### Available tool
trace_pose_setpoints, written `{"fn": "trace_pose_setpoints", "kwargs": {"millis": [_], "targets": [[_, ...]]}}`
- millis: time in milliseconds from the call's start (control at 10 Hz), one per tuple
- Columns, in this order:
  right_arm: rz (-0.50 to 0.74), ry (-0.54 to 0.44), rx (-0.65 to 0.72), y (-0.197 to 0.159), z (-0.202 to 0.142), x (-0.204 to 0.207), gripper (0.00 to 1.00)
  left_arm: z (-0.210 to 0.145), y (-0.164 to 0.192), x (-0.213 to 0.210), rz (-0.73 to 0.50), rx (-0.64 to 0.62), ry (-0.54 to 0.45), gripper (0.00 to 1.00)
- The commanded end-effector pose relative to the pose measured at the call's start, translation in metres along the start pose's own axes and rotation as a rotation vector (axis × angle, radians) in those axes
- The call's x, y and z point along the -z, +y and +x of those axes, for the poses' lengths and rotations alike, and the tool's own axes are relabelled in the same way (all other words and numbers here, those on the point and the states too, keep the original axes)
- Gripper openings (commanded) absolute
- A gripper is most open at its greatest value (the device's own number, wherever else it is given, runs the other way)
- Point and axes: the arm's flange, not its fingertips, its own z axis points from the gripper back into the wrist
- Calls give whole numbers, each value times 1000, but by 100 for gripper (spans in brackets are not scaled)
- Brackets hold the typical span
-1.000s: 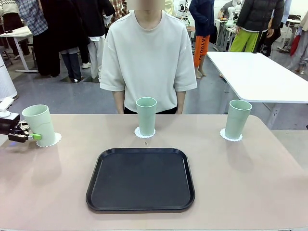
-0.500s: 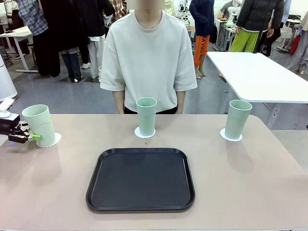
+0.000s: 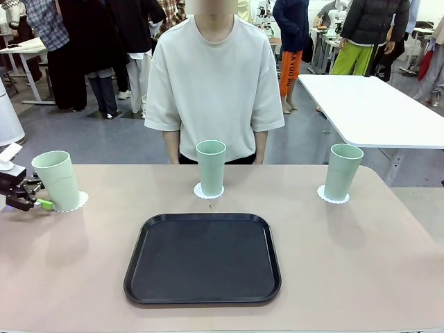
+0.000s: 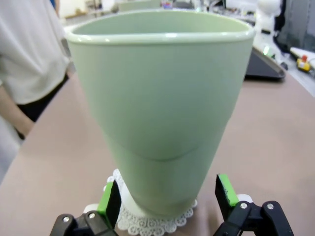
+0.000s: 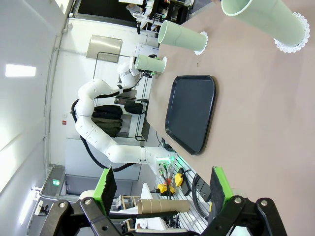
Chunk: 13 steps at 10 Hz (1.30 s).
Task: Place coasters on the table and set cups on them.
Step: Take one Reusable plastic cup from the Flat Tray and place it on a coaster set by the human.
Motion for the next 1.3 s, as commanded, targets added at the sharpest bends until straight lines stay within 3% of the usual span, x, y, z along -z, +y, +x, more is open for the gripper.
{"fn": "trace_pose_setpoints", "kwargs": {"millis": [0,600,800,900,1000,1200], "targets": [[-2,-6,9,2,2,0,100,14,-1,-11,-4,6,62,100],[-2,-6,9,2,2,0,100,65,-14,-69,80,102,210,100],[-2,-6,9,2,2,0,100,120,-35,-90,153,137,363,100],[-2,-6,9,2,2,0,100,164,-55,-92,209,131,432,100],[-2,-6,9,2,2,0,100,206,-78,-92,260,163,484,100],[-2,-6,9,2,2,0,100,269,-110,-77,366,112,629,100]]}}
